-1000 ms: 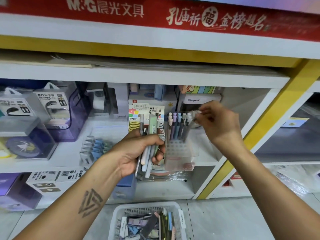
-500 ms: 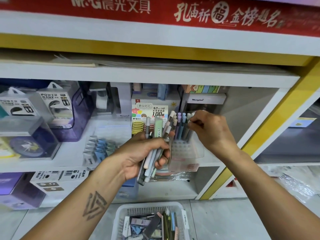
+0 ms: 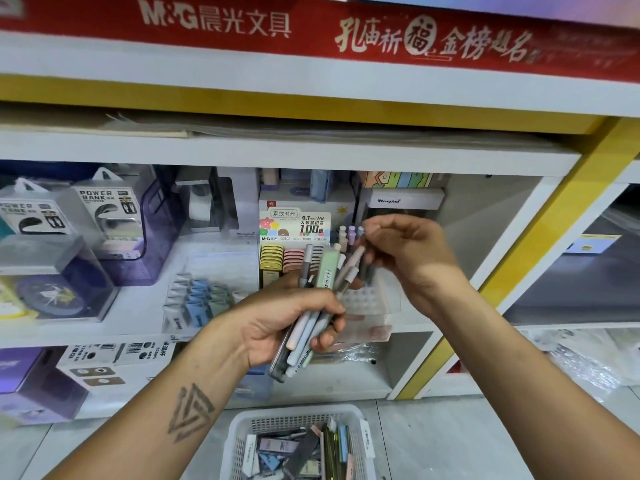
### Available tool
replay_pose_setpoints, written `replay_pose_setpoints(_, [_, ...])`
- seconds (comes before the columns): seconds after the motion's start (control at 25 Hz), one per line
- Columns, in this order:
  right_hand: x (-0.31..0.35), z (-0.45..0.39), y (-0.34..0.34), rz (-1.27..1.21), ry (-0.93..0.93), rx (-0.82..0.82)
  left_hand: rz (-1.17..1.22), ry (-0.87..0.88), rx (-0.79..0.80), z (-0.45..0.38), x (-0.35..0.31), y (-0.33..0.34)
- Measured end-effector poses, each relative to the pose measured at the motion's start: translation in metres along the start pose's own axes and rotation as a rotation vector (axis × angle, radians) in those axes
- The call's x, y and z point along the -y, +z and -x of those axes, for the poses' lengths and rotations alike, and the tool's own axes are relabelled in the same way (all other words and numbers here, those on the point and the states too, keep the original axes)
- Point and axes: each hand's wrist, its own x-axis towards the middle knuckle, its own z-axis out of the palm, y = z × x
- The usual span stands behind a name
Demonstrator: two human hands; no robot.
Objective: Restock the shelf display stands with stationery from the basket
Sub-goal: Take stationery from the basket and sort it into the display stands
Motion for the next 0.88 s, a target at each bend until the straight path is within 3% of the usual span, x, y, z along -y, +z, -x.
replay_pose_setpoints(0.12, [0.01, -0.006, -0.017, -0.007, -0.184, -0.296, 0.03, -0.006, -0.04, 0.003, -0.002, -0.007])
replay_pose_setpoints(0.2, [0.01, -0.008, -0.025, 0.09, -0.304, -0.331, 0.058, 0.003, -0.066, 0.005, -0.006, -0.012])
replay_pose_setpoints(0.28, [0.0, -0.008, -0.022, 0.229, -0.329, -0.237, 0.086, 0.017, -0.094, 0.006, -0.009, -0.015])
replay_pose_setpoints(0.44, [-0.03, -0.008, -0.013, 0.757, -0.434, -0.045, 0.117, 0.053, -0.138, 0.007, -0.011, -0.017])
replay_pose_setpoints(0.88, [-0.037, -0.002, 0.003, 0.88, -0.532, 0.116, 0.047, 0.074, -0.158, 0.007, -0.009, -0.013])
